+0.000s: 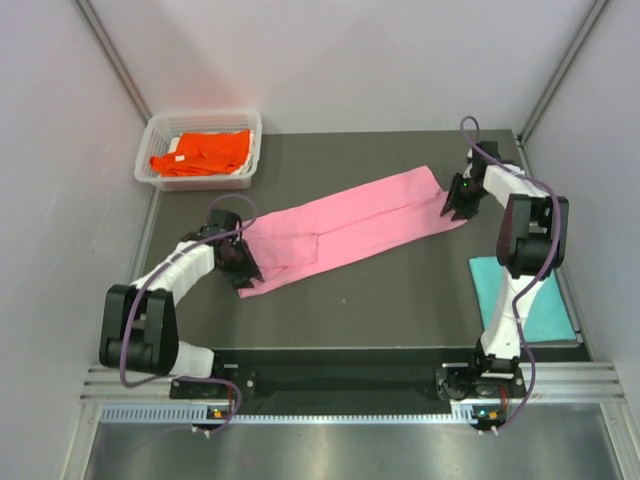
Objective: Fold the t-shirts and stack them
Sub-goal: Fold the tshirt
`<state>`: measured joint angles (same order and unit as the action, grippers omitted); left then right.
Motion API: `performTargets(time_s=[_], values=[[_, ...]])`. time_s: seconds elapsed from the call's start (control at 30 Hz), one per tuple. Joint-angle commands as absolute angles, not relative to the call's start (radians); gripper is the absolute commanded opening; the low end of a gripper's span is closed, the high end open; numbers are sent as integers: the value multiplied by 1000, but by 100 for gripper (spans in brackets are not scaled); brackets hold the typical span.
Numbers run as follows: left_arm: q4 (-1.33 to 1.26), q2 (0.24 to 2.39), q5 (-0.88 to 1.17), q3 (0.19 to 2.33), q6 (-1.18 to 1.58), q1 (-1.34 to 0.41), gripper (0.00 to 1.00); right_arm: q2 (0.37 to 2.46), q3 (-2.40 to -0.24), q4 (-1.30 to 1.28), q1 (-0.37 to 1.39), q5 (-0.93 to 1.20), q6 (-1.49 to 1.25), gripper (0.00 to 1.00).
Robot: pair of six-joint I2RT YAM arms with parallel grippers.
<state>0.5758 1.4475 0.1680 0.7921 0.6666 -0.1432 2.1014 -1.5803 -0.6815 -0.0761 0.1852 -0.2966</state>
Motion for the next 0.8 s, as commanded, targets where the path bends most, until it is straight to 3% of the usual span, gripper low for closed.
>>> performTargets(time_s=[0.0, 0.13, 0.3, 0.53, 0.77], values=[[712, 1315, 74, 824, 618, -140, 39, 2100, -1601, -727, -91, 31, -238, 40], [790, 1223, 9, 839, 621, -140, 45, 2048, -1611, -788, -92, -58, -236, 50], [752, 1160, 21, 793, 702, -138, 58, 1869, -1481, -718, -92, 56, -307, 73], [609, 1140, 202, 663, 891, -138, 61, 1815, -1361, -631, -110, 242, -356, 79], [574, 1088, 206, 566, 1038, -138, 60, 1769, -1204, -488, -120, 366, -419, 83]])
